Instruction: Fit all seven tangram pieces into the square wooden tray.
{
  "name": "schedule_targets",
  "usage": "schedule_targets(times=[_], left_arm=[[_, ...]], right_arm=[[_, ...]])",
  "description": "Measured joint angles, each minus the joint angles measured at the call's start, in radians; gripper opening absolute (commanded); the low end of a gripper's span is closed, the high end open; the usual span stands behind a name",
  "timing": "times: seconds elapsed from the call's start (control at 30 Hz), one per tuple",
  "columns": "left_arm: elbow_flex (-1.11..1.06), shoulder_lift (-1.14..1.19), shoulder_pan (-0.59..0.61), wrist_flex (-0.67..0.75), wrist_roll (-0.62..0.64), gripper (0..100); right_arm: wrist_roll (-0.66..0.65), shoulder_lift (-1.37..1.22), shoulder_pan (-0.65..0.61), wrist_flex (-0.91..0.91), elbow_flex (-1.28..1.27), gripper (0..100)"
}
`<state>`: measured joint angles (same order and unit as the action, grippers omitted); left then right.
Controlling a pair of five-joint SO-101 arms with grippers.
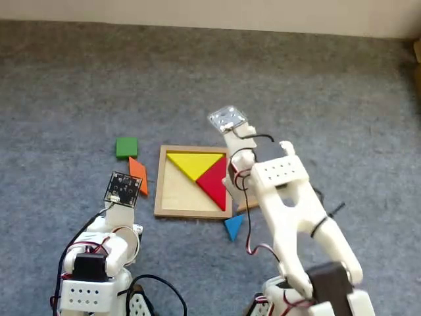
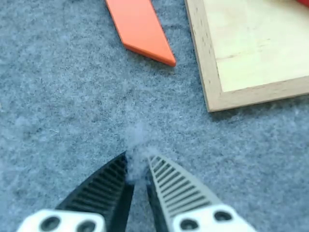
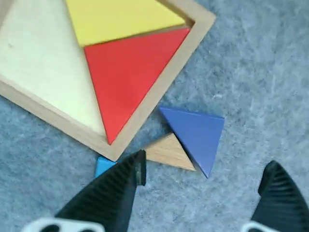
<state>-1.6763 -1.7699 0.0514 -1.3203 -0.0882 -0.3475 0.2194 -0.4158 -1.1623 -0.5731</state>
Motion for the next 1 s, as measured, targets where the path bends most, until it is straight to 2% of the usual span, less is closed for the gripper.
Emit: schedule_targets(times=[0.27,0.57,0.63,1.0], left_arm=[[0.000,0.000,0.000,0.000,0.000,1],[0.000,0.000,0.000,0.000,0.000,1],[0.000,0.000,0.000,0.000,0.000,1],[0.000,0.000,0.000,0.000,0.000,1]], right_arm=[[-0.009,-0.064,0.000,0.000,0.000,35.4],[0.407,-0.063,0.000,-0.018,0.000,35.4],[0.457,-0.063,0.000,-0.018,0.000,35.4],[0.483,-0.259,0.000,0.089,0.000,35.4]])
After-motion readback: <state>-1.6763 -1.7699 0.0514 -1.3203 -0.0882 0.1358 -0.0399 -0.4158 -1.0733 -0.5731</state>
